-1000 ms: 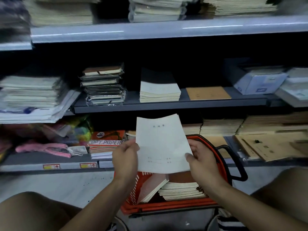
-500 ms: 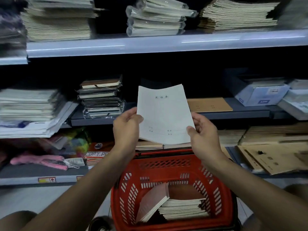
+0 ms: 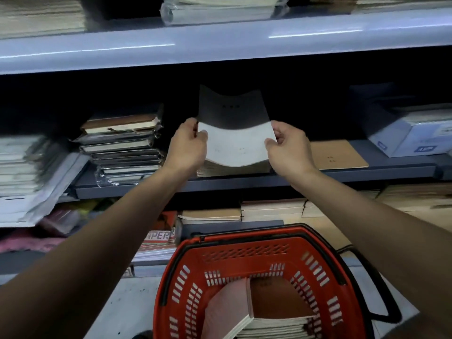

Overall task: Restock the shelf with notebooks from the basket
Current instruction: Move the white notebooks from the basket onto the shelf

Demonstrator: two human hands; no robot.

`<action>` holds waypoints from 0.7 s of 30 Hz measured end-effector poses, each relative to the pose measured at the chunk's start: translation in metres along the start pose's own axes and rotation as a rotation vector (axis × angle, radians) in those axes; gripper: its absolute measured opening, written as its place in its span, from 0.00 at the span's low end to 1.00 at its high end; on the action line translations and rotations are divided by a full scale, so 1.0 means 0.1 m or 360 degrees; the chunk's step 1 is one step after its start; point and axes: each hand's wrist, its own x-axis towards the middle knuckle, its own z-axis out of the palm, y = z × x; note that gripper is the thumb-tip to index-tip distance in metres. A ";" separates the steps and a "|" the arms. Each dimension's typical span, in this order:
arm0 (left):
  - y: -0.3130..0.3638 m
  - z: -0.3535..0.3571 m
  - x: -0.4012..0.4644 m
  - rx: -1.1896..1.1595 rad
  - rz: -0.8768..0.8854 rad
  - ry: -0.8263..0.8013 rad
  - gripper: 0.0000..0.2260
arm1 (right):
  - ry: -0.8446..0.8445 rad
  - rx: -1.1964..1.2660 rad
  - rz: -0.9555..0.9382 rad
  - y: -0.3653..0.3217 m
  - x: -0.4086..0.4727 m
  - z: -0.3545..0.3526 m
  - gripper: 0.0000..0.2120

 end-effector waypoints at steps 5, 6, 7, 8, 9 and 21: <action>-0.06 0.10 0.23 0.0566 -0.0018 0.0087 0.10 | -0.0013 -0.0385 -0.0075 0.21 0.27 0.14 0.19; -0.08 0.12 0.23 0.0690 -0.0001 0.0102 0.10 | -0.0029 -0.0451 -0.0119 0.23 0.27 0.16 0.20; -0.11 0.13 0.23 0.0793 0.0008 0.0101 0.10 | -0.0048 -0.0519 -0.0175 0.26 0.27 0.19 0.20; -0.13 0.15 0.21 0.0869 0.0010 0.0095 0.12 | -0.0065 -0.0595 -0.0234 0.28 0.26 0.21 0.19; -0.17 0.16 0.21 0.0910 0.0012 0.0092 0.15 | -0.0083 -0.0659 -0.0287 0.31 0.26 0.22 0.19; -0.48 0.03 0.02 0.0581 0.0281 -0.0163 0.43 | -0.0330 -0.0631 -0.0281 0.53 0.11 0.12 0.51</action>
